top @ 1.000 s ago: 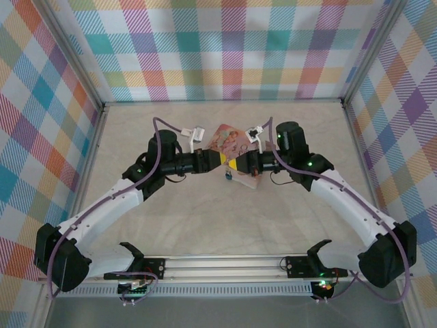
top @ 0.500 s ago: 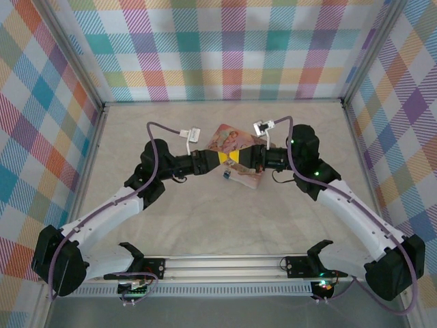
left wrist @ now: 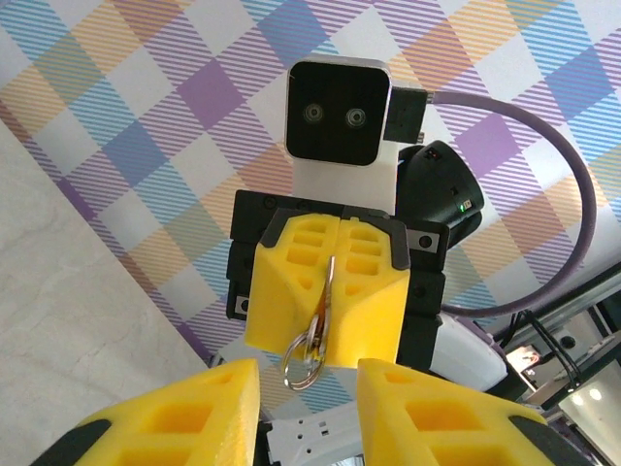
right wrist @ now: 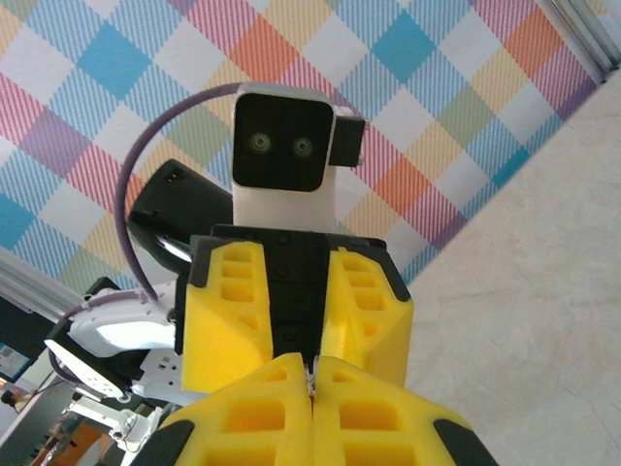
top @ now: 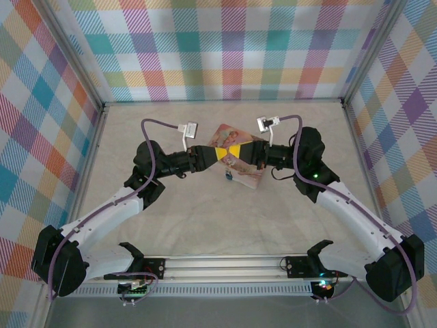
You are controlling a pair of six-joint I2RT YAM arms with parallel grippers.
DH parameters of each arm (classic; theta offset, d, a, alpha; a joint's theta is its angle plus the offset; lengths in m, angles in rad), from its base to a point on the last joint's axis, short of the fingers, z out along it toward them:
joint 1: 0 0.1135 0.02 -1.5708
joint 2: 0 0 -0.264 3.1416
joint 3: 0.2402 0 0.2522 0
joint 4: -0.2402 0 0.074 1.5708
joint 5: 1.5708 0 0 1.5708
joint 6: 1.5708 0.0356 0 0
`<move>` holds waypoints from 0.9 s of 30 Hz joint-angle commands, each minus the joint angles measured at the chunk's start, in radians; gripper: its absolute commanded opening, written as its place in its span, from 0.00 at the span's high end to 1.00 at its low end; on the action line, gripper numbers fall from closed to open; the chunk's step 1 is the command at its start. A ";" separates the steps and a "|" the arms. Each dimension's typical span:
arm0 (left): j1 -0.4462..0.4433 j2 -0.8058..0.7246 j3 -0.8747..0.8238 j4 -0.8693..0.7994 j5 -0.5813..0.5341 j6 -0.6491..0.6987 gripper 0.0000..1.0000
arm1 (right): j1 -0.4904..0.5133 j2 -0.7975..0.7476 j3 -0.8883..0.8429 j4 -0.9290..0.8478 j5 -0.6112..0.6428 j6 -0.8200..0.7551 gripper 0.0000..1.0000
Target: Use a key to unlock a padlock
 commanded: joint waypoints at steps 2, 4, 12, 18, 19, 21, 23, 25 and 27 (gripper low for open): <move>-0.011 -0.003 0.030 0.042 0.014 -0.004 0.69 | 0.005 0.013 -0.009 0.104 -0.035 0.039 0.97; -0.011 -0.003 0.032 0.041 0.009 -0.004 0.68 | 0.005 0.017 -0.013 0.114 -0.043 0.048 0.97; -0.021 0.004 0.046 0.056 0.010 -0.002 0.72 | 0.006 0.023 -0.026 0.137 -0.050 0.063 0.97; -0.027 0.006 0.047 0.056 0.010 0.001 0.88 | 0.006 0.025 -0.031 0.144 -0.048 0.065 0.97; -0.027 0.005 0.047 0.052 0.006 0.002 0.94 | 0.006 0.025 -0.031 0.142 -0.047 0.062 0.97; -0.026 -0.001 0.045 0.038 -0.003 0.011 0.99 | 0.006 0.025 -0.027 0.129 -0.045 0.056 0.96; -0.028 -0.004 0.047 0.028 -0.009 0.018 1.00 | 0.006 0.024 -0.026 0.121 -0.045 0.054 0.96; -0.028 -0.007 0.048 0.025 -0.011 0.022 1.00 | 0.006 0.021 -0.022 0.104 -0.040 0.046 0.94; -0.028 -0.010 0.047 0.016 -0.017 0.031 1.00 | 0.005 0.011 -0.020 0.079 -0.029 0.034 0.87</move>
